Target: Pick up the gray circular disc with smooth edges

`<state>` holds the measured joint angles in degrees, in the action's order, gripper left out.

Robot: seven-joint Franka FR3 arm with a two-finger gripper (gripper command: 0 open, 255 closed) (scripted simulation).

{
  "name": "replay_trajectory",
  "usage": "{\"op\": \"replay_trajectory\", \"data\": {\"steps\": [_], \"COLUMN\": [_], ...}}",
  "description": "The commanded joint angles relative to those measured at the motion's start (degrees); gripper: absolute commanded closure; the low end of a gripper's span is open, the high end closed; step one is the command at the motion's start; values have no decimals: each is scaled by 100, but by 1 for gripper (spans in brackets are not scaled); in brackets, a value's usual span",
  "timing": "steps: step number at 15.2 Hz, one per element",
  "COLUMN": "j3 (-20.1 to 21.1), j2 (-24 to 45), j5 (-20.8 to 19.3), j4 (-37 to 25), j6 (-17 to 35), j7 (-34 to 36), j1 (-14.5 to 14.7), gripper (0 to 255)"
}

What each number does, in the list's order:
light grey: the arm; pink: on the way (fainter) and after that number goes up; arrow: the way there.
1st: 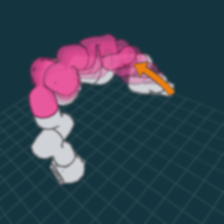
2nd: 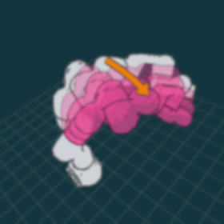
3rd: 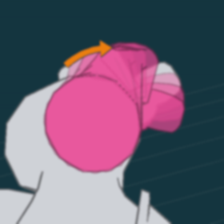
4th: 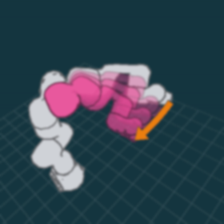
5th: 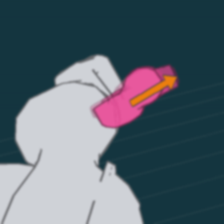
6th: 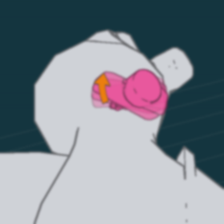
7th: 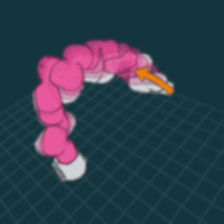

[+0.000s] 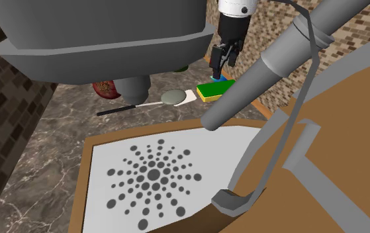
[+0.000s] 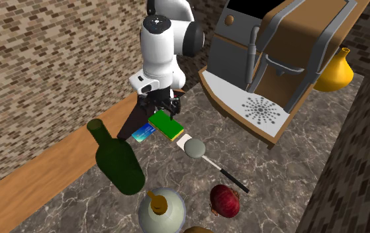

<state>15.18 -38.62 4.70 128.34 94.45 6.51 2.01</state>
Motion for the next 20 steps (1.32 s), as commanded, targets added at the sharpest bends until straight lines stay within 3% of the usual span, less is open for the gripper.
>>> {"op": "replay_trajectory", "data": {"steps": [1, 6, 11, 20], "j3": [270, 966, 1695, 1741], "j2": [298, 1082, 2044, 2013], "j5": [40, 13, -263, -233], "j4": [-267, -943, -1794, -1185], "j6": [23, 87, 72, 649], "j7": [278, 1008, 1822, 1873], "j1": [15, 21, -8, 31], "gripper": [0, 0, 0, 0]}}
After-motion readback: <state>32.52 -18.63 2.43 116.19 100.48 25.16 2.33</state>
